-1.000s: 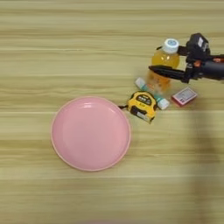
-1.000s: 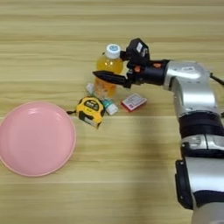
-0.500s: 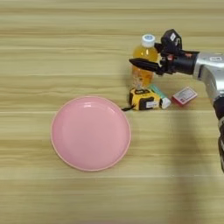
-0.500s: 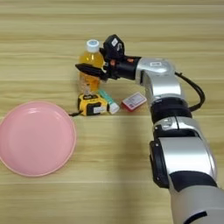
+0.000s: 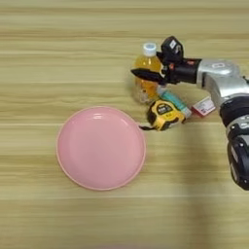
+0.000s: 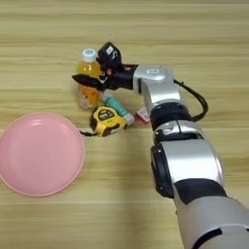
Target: Move the objects on the table
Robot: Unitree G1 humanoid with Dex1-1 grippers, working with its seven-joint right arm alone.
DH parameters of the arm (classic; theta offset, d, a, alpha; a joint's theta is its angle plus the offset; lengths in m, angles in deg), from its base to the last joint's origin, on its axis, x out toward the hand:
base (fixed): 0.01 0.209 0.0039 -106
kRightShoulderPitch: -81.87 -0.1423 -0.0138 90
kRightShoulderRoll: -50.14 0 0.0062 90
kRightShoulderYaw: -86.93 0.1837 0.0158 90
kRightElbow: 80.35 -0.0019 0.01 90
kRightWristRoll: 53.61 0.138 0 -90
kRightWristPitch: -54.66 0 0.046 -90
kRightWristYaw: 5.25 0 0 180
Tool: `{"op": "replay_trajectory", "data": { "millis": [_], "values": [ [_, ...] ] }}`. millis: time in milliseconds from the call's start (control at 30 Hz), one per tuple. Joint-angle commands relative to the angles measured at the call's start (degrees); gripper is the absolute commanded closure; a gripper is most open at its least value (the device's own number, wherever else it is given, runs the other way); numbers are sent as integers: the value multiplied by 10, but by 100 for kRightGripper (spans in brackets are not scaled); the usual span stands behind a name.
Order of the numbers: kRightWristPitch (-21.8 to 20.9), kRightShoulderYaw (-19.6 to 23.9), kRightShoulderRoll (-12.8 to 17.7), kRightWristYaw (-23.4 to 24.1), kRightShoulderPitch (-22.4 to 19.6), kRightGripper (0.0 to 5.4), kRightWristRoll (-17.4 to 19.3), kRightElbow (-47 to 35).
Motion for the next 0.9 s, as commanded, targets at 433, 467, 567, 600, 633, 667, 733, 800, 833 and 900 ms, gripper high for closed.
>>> {"op": "replay_trajectory", "data": {
  "millis": [433, 467, 567, 600, 633, 667, 733, 800, 833, 900],
  "values": [
    [-88, 19, -26, 79, -192, 185, 3, 6],
    [-91, 21, -28, 82, -194, 185, 3, 10],
    [-98, 25, -34, 90, -200, 185, 5, 19],
    [-100, 25, -36, 93, -201, 185, 5, 23],
    [-103, 25, -37, 95, -202, 185, 4, 27],
    [-106, 24, -39, 98, -203, 185, 3, 31],
    [-111, 26, -43, 104, -205, 186, 3, 39],
    [-116, 31, -49, 112, -209, 186, 5, 48],
    [-119, 32, -51, 116, -210, 186, 5, 52],
    [-125, 34, -56, 123, -213, 186, 5, 59]
  ]
}}
